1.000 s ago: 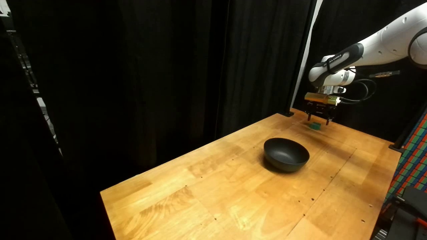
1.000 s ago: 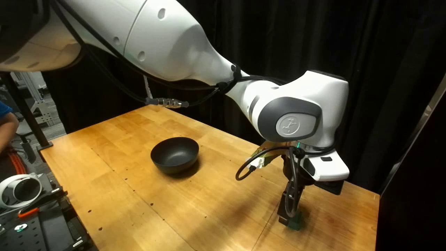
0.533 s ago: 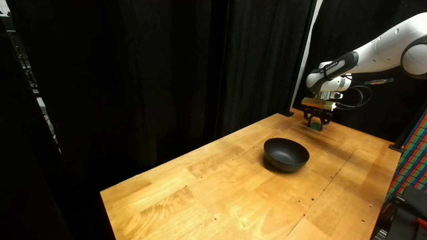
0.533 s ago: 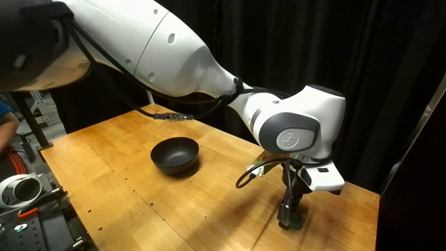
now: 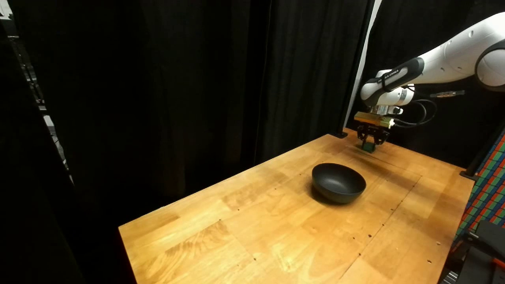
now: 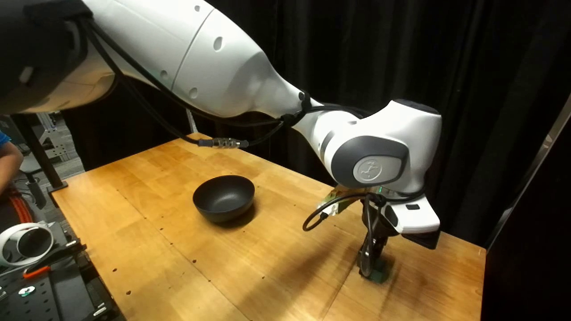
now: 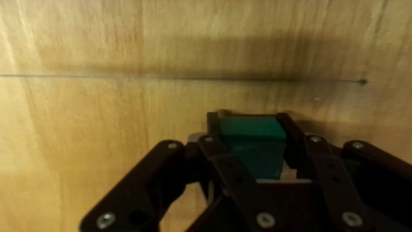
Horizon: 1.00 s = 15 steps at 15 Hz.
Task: Pick up the green block from the table and put it in the black bowl.
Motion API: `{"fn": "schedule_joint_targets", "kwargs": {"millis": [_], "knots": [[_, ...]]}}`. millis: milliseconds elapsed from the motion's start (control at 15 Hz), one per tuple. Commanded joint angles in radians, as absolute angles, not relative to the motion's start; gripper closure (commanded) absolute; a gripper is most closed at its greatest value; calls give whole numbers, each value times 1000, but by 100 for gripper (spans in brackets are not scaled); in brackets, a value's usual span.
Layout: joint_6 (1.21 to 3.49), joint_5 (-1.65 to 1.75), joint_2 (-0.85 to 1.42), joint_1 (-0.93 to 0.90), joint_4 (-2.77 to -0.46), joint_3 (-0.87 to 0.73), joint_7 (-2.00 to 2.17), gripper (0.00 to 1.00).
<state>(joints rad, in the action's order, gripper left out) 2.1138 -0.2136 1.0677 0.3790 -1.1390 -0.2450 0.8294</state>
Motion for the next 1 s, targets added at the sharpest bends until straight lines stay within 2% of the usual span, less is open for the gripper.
{"fn": "schedule_joint_targets", "kwargs": {"millis": [0, 600, 933], "knots": [[2035, -285, 923, 383, -1181, -161, 766, 79], [1724, -442, 597, 382, -1393, 48, 661, 79], [1518, -515, 477, 286, -1577, -13, 540, 79]]}}
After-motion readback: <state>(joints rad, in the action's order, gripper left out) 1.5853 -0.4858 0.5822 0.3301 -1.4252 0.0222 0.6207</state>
